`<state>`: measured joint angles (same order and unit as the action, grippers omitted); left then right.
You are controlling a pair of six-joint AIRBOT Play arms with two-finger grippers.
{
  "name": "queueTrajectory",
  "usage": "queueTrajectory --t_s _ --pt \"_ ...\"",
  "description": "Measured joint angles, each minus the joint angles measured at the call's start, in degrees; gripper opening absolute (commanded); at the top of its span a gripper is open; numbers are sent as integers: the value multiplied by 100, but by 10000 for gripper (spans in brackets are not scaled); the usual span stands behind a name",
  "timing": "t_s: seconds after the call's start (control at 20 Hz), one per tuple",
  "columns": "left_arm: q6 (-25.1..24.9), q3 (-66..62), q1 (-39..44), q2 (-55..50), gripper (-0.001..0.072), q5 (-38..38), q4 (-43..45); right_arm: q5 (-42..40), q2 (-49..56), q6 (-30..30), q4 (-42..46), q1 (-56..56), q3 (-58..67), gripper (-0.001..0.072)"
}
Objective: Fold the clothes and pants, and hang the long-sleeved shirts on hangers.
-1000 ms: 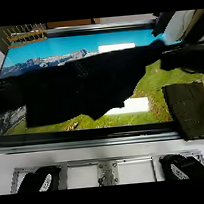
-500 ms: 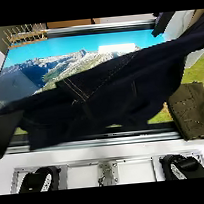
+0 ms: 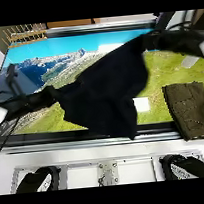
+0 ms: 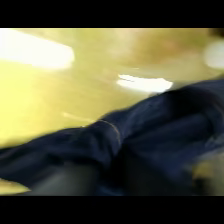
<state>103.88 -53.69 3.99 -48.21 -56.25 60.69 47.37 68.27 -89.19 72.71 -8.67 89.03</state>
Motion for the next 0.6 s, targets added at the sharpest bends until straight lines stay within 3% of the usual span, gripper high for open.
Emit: queueTrajectory --t_s 0.05,0.25,0.45,0.6 --pt "-103 -90 -35 -437 600 520 -26 -197 385 4 66 13 133 612" --pt "-343 -1211 -444 -2006 600 1064 -262 -527 1287 70 -122 120 737 609" --pt "-719 -1917 -1137 -2691 600 426 -256 -118 1137 76 -116 387 859 609" --pt "-999 -1617 -1576 -2846 600 -308 -17 503 695 96 -20 450 424 609"
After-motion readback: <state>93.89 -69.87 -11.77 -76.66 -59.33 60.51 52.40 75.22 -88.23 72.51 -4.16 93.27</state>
